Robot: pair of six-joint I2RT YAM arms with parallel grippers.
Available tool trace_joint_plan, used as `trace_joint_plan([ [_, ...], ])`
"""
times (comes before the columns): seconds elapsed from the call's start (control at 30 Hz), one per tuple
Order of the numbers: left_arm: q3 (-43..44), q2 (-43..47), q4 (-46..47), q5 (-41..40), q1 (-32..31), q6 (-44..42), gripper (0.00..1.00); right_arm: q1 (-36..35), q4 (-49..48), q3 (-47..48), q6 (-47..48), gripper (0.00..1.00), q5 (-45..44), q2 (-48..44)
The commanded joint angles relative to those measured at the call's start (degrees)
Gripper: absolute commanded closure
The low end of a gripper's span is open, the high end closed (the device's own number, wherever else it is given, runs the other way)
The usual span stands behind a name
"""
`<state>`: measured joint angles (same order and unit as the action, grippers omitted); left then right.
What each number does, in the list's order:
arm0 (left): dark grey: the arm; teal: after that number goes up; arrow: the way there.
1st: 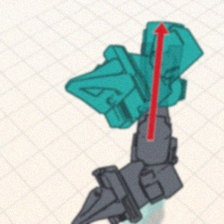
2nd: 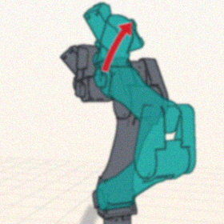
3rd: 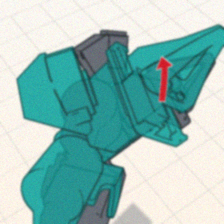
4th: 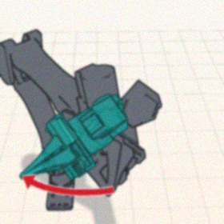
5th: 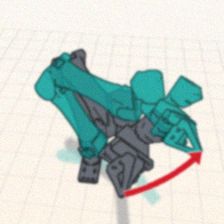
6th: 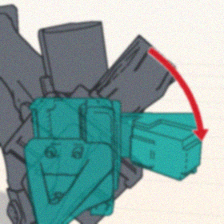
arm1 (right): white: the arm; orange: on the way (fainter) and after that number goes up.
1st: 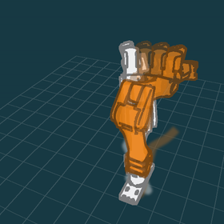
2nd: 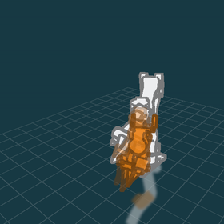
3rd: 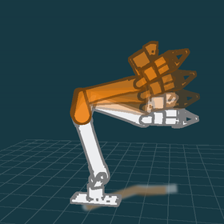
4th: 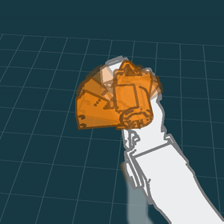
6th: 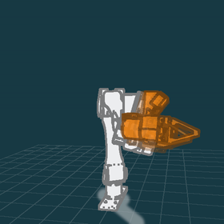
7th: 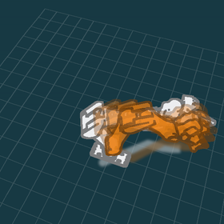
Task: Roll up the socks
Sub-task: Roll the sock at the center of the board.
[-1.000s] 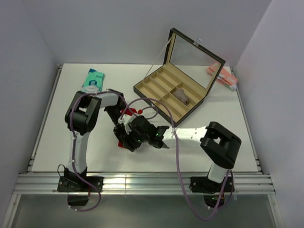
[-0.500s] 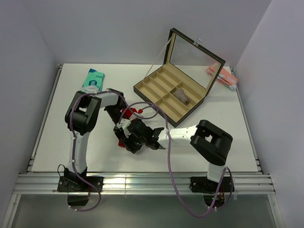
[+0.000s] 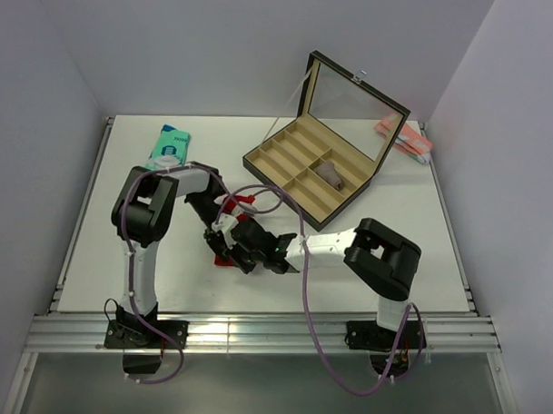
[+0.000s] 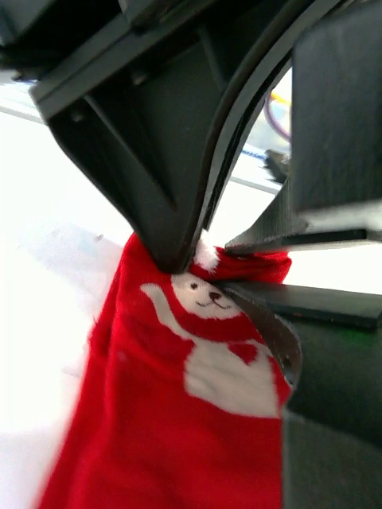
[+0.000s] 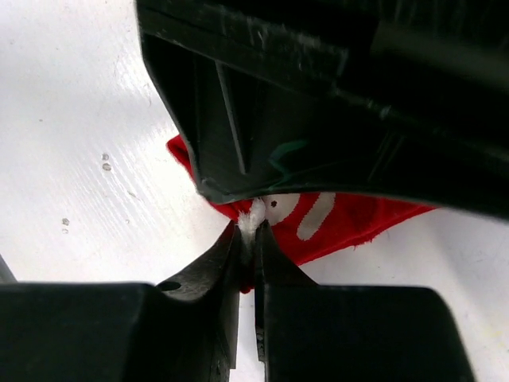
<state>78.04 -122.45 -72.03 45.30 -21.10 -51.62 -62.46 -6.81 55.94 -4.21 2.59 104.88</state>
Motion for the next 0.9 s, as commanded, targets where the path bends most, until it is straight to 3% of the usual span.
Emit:
trace_joint_plan([
  [0.0, -1.92, 6.69, 9.51, 2.33, 1.67, 4.94, 0.73, -0.03, -1.46, 0.31, -1.94, 0.96, 0.74, 0.41],
  [0.33, -4.38, 14.95, 18.23, 9.02, 10.72, 13.55, 0.68, 2.07, 0.39, 0.65, -5.72, 0.97, 8.82, 1.55],
  [0.47, -9.90, 21.01, 29.19, 7.97, 16.35, 18.82, 0.69, 4.62, 4.34, 4.25, -8.18, 0.98, 14.53, 3.31],
  [0.57, -12.46, 25.15, 31.77, 7.96, 20.04, 19.45, 0.68, 7.96, 8.11, 6.71, -10.82, 0.98, 20.51, 5.15],
  [0.7, -15.80, 29.89, 33.44, 5.16, 20.84, 16.29, 0.66, 11.47, 14.77, 11.62, -14.33, 0.97, 27.02, 9.53],
  [0.87, -25.36, 41.14, 42.40, -2.48, 17.78, 12.25, 0.60, 14.64, 21.83, 18.58, -16.79, 0.97, 36.06, 14.99],
])
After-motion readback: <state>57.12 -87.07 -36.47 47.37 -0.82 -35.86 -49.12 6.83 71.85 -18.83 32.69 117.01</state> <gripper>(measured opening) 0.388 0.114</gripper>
